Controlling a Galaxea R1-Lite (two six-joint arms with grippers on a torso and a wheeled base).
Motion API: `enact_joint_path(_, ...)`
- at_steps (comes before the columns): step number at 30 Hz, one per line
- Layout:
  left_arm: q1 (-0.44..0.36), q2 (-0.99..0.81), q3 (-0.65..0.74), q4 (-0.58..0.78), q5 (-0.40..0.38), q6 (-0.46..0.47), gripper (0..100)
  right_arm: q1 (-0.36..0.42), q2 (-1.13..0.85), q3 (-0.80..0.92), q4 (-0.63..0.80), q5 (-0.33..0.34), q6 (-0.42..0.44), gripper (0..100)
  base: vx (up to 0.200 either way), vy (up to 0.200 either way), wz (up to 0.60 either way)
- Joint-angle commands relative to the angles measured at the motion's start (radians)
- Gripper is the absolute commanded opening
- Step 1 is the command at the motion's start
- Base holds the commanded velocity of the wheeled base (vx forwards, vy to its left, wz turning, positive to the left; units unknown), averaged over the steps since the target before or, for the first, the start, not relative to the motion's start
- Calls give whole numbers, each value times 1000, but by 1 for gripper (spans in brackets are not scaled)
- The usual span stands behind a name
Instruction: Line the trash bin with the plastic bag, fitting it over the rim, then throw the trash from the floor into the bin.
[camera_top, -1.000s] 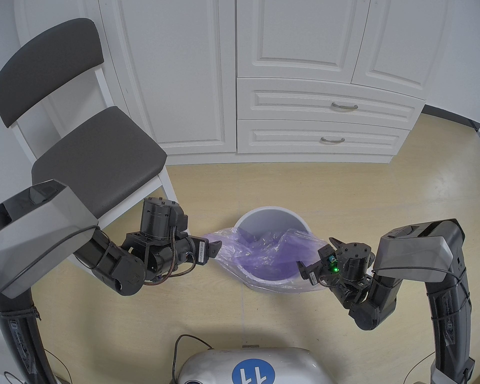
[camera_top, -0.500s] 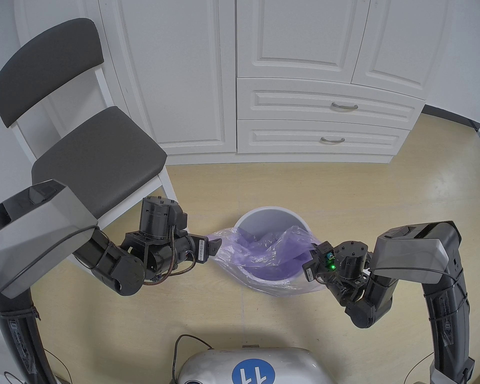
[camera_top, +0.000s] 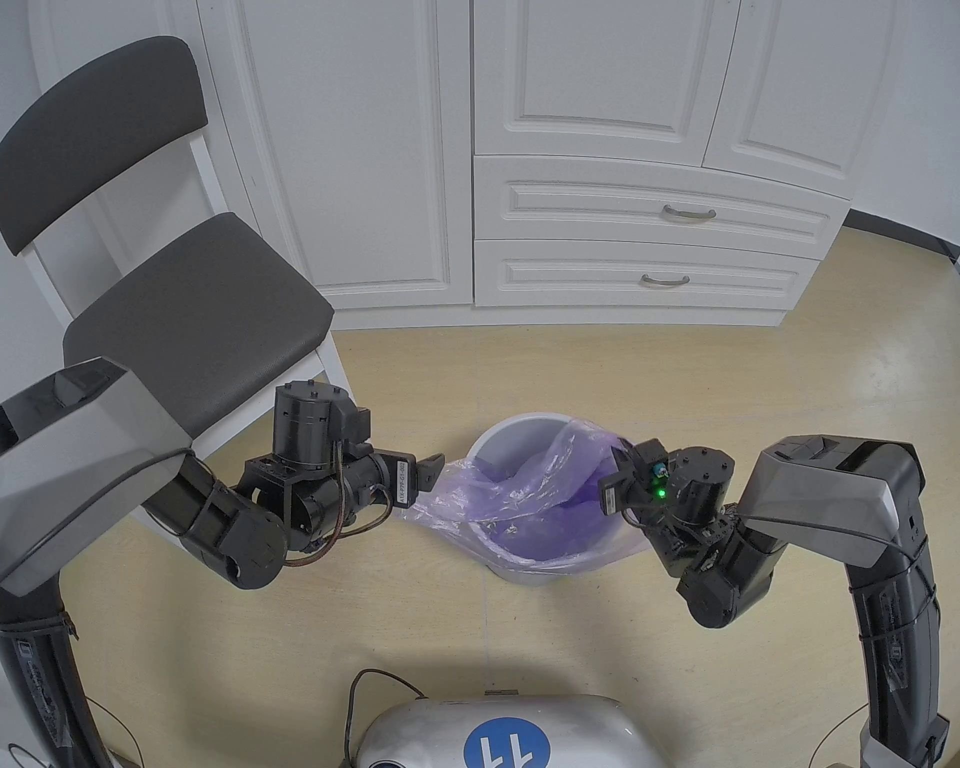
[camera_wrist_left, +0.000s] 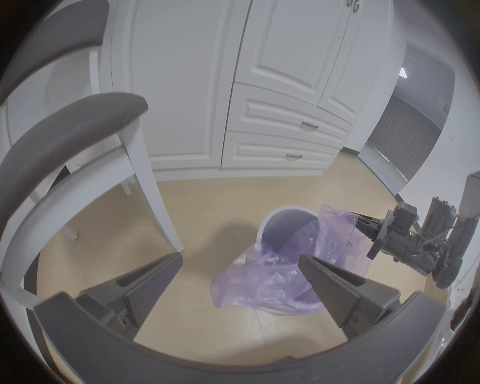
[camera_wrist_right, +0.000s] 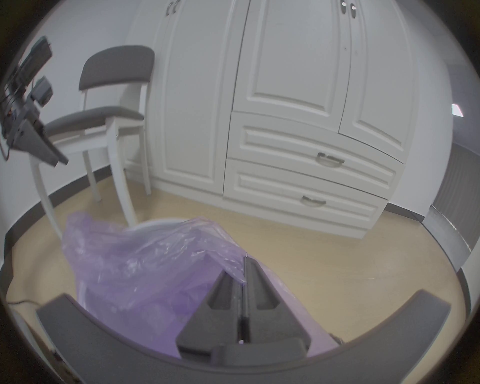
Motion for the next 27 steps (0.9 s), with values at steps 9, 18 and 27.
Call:
enact_joint_path(9, 22, -52, 1, -151, 1, -50, 100, -52, 237, -585, 246, -59, 207, 0, 0, 0, 0)
enact_joint_path(18, -13, -32, 27, -217, 0, -52, 100, -78, 340, -843, 353, -132, 270, 0, 0, 0, 0)
enact_joint_path(27, -70, -21, 62, -229, 0, -50, 100, -75, 268, -716, 304, -131, 270, 100, 0, 0, 0)
